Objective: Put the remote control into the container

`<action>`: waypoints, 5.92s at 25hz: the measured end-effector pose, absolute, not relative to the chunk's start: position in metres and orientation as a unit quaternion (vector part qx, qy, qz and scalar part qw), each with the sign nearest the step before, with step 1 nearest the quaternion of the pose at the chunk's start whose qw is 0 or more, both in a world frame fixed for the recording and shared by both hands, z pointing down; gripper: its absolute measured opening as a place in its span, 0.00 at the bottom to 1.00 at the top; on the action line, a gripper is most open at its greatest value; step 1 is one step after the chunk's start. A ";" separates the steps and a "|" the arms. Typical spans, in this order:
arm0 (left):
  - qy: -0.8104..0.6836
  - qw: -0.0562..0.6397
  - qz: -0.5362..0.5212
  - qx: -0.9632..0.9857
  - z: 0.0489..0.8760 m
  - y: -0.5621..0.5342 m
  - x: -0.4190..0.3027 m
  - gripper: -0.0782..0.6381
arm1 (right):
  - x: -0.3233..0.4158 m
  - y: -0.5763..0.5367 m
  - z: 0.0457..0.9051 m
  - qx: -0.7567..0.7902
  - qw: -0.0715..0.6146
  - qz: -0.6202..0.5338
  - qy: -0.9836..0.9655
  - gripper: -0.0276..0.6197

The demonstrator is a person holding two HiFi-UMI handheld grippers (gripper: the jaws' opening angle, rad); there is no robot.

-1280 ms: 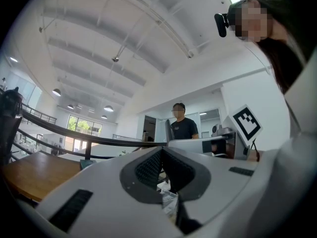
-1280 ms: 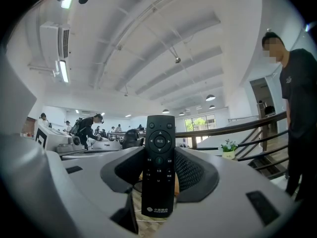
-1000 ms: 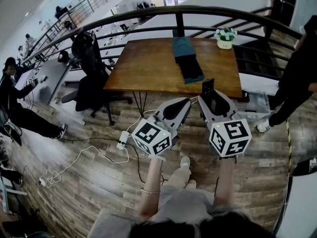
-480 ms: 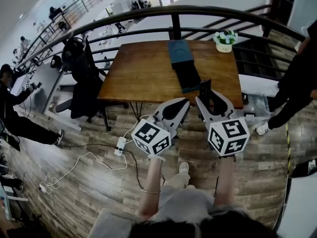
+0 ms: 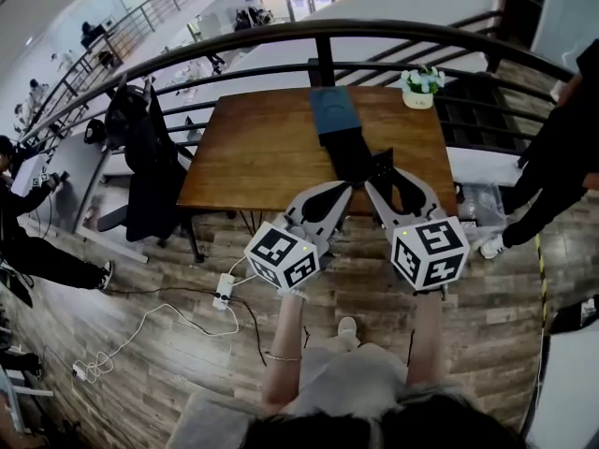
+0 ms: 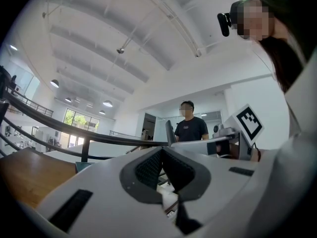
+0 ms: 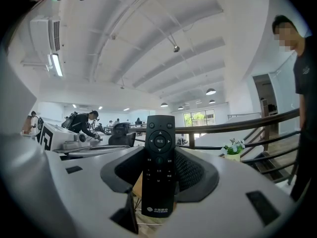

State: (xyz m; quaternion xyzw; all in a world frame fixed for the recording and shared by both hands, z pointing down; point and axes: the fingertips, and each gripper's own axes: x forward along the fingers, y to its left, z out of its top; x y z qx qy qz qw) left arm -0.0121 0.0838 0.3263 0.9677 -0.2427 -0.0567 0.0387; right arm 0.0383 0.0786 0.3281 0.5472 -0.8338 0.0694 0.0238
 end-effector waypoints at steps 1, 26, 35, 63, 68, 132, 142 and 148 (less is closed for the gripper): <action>-0.242 0.039 -0.057 0.968 0.327 0.082 -0.012 0.12 | 0.038 0.077 0.329 0.548 0.025 0.070 -0.833 0.36; -0.285 0.055 -0.050 0.956 0.337 0.017 -0.029 0.11 | 0.042 0.003 0.337 0.528 0.035 0.095 -0.843 0.36; -0.292 0.061 -0.048 0.953 0.342 -0.030 -0.010 0.11 | 0.055 -0.049 0.344 0.513 0.051 0.103 -0.850 0.36; -0.314 0.113 -0.008 0.943 0.386 -0.145 -0.013 0.11 | 0.043 -0.167 0.386 0.472 0.101 0.151 -0.863 0.36; -0.300 0.125 0.004 0.946 0.395 -0.165 -0.018 0.12 | 0.038 -0.186 0.398 0.478 0.111 0.169 -0.855 0.36; -0.303 0.330 0.095 0.889 0.566 -0.173 -0.026 0.12 | 0.013 -0.214 0.610 0.371 0.373 0.337 -0.781 0.36; -0.303 0.332 0.101 0.888 0.568 -0.174 -0.027 0.11 | 0.018 -0.216 0.622 0.376 0.409 0.338 -0.759 0.36; -0.304 0.330 0.101 0.888 0.568 -0.174 -0.030 0.11 | 0.020 -0.218 0.630 0.387 0.429 0.330 -0.746 0.36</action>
